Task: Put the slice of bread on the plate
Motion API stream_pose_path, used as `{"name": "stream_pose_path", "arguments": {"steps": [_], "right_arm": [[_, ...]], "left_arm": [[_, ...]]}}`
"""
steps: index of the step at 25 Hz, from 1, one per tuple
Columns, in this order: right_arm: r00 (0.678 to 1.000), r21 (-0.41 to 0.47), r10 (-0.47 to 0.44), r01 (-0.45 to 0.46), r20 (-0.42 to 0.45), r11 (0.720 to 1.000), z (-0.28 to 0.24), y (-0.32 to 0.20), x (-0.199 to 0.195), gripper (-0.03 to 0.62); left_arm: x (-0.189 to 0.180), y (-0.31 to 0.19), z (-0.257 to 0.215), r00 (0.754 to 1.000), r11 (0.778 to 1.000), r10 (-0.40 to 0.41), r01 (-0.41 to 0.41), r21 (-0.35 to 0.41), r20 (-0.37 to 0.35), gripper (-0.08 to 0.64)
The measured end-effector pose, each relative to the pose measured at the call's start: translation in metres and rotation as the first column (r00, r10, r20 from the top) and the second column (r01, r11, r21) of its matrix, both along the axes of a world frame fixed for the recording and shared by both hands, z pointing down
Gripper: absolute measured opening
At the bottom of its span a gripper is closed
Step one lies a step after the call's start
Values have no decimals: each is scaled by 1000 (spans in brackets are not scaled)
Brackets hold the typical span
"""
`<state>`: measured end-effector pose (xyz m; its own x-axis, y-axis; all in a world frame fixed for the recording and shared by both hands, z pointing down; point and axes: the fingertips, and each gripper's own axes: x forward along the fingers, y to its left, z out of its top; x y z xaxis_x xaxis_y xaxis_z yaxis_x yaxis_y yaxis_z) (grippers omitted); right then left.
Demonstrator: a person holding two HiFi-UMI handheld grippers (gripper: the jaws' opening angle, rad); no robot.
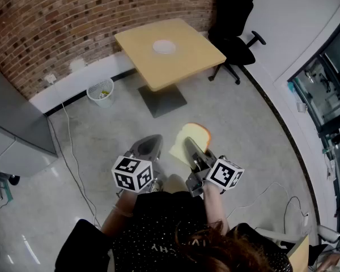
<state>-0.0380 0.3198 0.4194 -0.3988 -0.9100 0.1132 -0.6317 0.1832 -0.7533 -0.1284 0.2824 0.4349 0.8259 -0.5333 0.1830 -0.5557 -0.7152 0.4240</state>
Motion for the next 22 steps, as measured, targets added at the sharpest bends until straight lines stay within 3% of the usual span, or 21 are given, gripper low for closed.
{"name": "stream_pose_path", "arguments": {"steps": [11,15,22], "right_arm": [[1000,-32,-18,19,18,999,12,-44,16,95],[999,-59,-48,48,5,997,20,-97,55,95],[994,-45,-108,108,3,993,14,-191,122,95]], "left_arm": [[12,-39,11,1000,999,-28,28,-38,1,11],[51,-93,20,998,995,-66,66,-70,-2,11],[127,-179,10,993,993,-114,114,-39,-2,11]]}}
